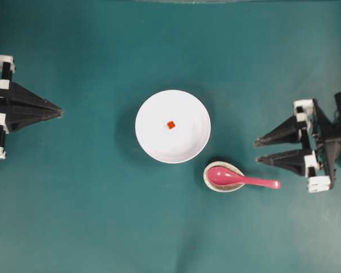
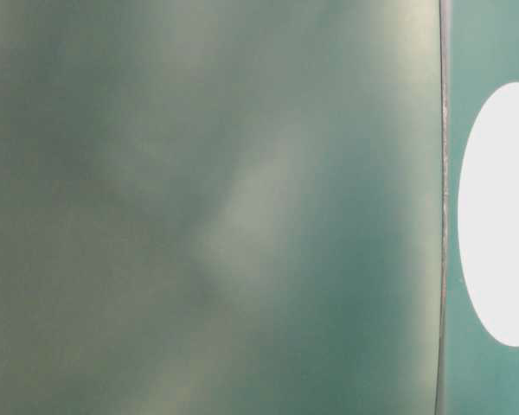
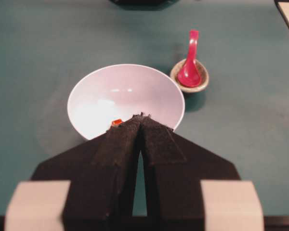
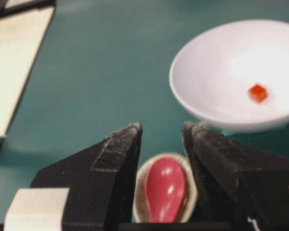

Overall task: Grip the spoon and scoop the red block from the bowl with right arm.
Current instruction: 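Move the right gripper open toward the pink spoon handle, then close the right gripper on the pink spoon handle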

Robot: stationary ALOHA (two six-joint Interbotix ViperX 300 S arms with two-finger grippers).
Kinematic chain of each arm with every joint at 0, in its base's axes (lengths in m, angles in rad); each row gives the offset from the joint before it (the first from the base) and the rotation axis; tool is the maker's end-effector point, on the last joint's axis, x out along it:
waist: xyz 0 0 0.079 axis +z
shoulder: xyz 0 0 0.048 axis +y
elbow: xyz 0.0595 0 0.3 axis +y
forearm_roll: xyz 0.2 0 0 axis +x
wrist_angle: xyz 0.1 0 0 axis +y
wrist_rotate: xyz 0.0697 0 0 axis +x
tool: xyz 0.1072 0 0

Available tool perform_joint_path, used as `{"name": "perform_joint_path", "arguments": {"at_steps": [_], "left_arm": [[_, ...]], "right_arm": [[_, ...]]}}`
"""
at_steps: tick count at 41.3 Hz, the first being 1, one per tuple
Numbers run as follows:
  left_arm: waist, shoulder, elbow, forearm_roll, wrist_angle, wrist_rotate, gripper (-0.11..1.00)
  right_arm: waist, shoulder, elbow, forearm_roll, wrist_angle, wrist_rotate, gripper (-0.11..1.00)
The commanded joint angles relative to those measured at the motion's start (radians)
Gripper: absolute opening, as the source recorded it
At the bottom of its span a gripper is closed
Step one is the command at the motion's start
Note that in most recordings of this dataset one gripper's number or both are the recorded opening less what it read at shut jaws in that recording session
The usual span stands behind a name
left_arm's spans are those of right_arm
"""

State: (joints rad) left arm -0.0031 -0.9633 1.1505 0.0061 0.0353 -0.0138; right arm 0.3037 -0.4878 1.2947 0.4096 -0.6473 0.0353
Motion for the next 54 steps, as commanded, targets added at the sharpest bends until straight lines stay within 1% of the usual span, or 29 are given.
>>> {"name": "perform_joint_path", "arguments": {"at_steps": [1, 2, 4, 9, 11, 14, 17, 21, 24, 33, 54], "left_arm": [[-0.002, 0.008, -0.026, 0.002, -0.005, 0.0, 0.0], [-0.002, 0.008, -0.026, 0.002, -0.006, 0.0, 0.0], [-0.002, 0.008, -0.026, 0.002, -0.005, 0.0, 0.0], [-0.002, 0.008, -0.026, 0.002, -0.005, 0.0, 0.0], [-0.002, 0.008, -0.026, 0.002, -0.005, 0.0, 0.0], [-0.002, 0.008, -0.026, 0.003, -0.005, 0.0, 0.0], [-0.002, 0.008, -0.026, 0.002, -0.005, 0.0, 0.0], [-0.002, 0.008, -0.026, 0.002, -0.005, 0.0, 0.0], [-0.002, 0.009, -0.026, 0.002, -0.005, 0.0, 0.0], [-0.002, 0.008, -0.026, 0.002, -0.005, 0.0, 0.0], [-0.002, 0.008, -0.026, 0.002, -0.005, -0.002, 0.0]], "right_arm": [[0.063, 0.077, -0.006, 0.072, -0.104, -0.003, 0.47], [0.086, 0.103, -0.006, 0.097, -0.132, -0.003, 0.47], [0.115, 0.14, -0.008, 0.13, -0.163, -0.003, 0.47], [0.213, 0.247, -0.012, 0.247, -0.247, -0.005, 0.47], [0.245, 0.273, -0.012, 0.282, -0.27, -0.005, 0.46], [0.301, 0.321, -0.012, 0.362, -0.311, -0.005, 0.47], [0.347, 0.356, -0.011, 0.426, -0.344, -0.005, 0.47], [0.391, 0.393, -0.012, 0.491, -0.383, -0.005, 0.47], [0.41, 0.413, -0.015, 0.508, -0.399, -0.006, 0.47], [0.431, 0.472, -0.031, 0.509, -0.413, -0.012, 0.47], [0.434, 0.565, -0.055, 0.517, -0.397, -0.014, 0.45]]}}
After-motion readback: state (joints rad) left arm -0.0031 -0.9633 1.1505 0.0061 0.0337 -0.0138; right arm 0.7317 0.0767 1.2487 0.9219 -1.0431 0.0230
